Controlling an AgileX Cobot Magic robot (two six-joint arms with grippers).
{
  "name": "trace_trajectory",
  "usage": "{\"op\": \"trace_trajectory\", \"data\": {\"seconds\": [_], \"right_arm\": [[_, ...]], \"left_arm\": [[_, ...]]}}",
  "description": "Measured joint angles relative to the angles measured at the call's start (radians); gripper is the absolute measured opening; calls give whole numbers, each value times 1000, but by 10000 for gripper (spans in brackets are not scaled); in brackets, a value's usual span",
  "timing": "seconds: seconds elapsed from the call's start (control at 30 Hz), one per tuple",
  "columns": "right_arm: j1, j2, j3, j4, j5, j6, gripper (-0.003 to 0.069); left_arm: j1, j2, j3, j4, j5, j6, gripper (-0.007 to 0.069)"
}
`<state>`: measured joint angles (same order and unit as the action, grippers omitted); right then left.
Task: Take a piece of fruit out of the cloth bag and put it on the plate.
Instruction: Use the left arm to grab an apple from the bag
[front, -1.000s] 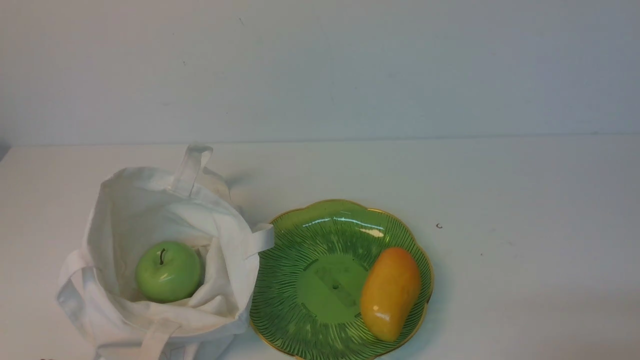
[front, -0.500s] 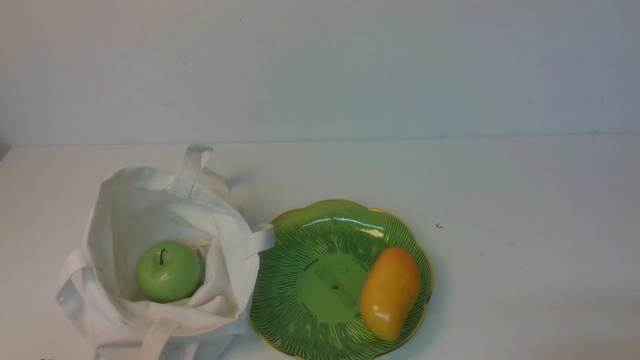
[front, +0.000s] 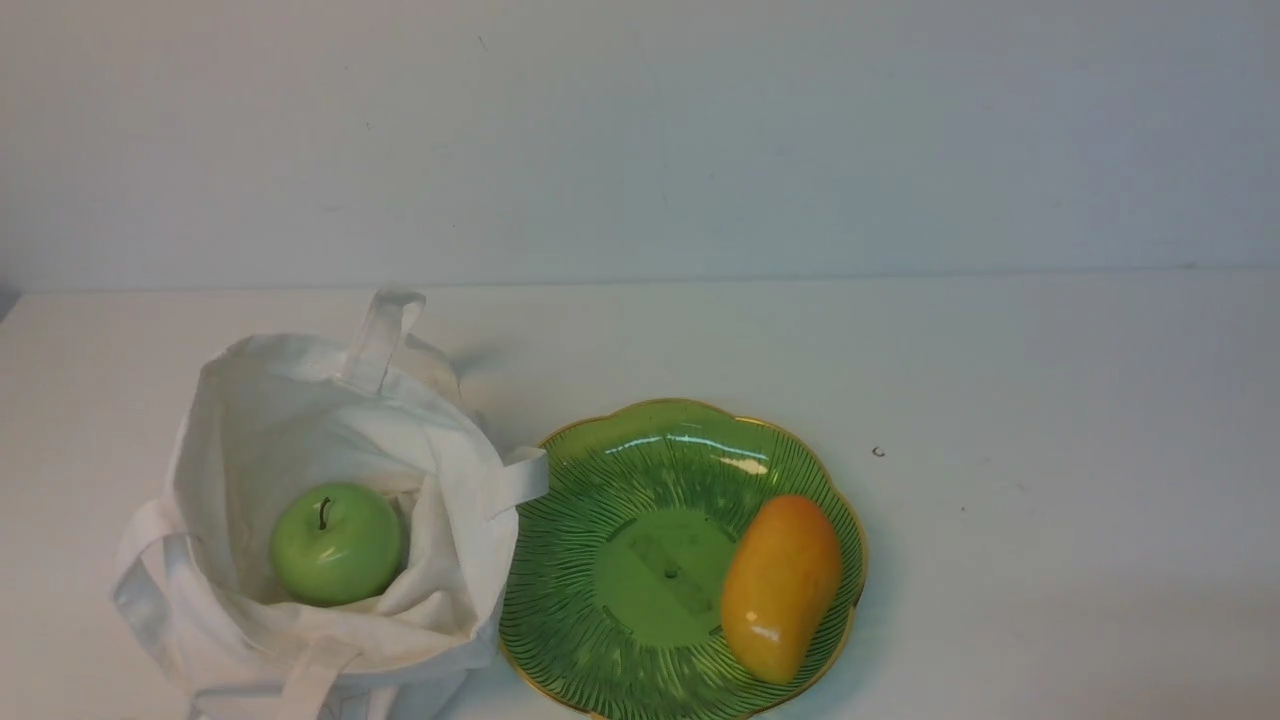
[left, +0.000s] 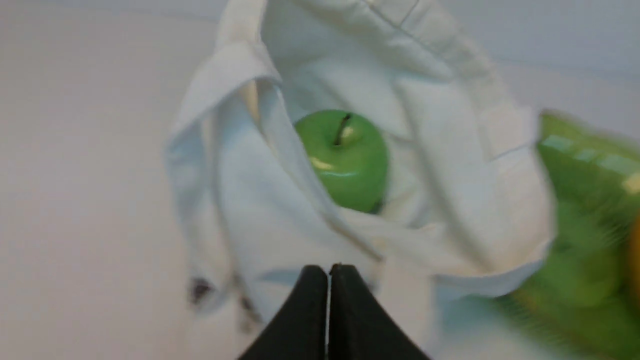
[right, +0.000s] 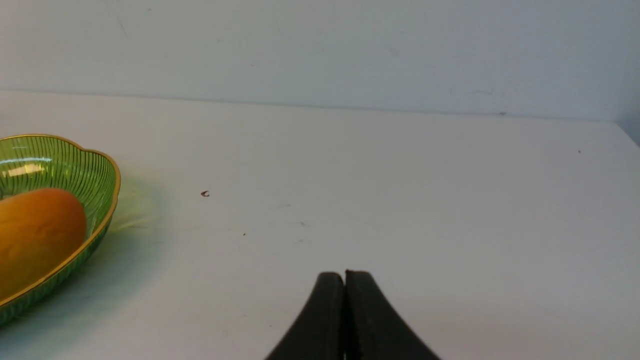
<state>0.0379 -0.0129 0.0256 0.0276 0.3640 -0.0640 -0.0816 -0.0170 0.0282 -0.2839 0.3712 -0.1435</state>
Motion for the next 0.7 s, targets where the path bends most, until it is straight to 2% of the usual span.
{"op": "trace_trajectory", "data": {"seconds": [0.03, 0.07, 0.1, 0.13, 0.17, 0.23, 0.3, 0.53, 0.7], "right_arm": [[0, 0, 0, 0, 0, 0, -15], [0, 0, 0, 0, 0, 0, -15], [0, 0, 0, 0, 0, 0, -15], [0, 0, 0, 0, 0, 0, -15], [0, 0, 0, 0, 0, 0, -15], [0, 0, 0, 0, 0, 0, -15], [0, 0, 0, 0, 0, 0, -15], [0, 0, 0, 0, 0, 0, -15], [0, 0, 0, 0, 0, 0, -15]], "left_arm": [[0, 0, 1, -130, -9, -79, -8], [0, 0, 1, -130, -11, -91, -8], [0, 0, 1, -299, -35, -177, -8], [0, 0, 1, -338, -41, -194, -8], [0, 0, 1, -459, -68, -234, -8], [0, 0, 1, -581, -122, -248, -8], [0, 0, 1, -646, -171, -237, -8], [0, 0, 1, -706, -249, -175, -8], [0, 47, -142, -656, -142, 38, -8]]}}
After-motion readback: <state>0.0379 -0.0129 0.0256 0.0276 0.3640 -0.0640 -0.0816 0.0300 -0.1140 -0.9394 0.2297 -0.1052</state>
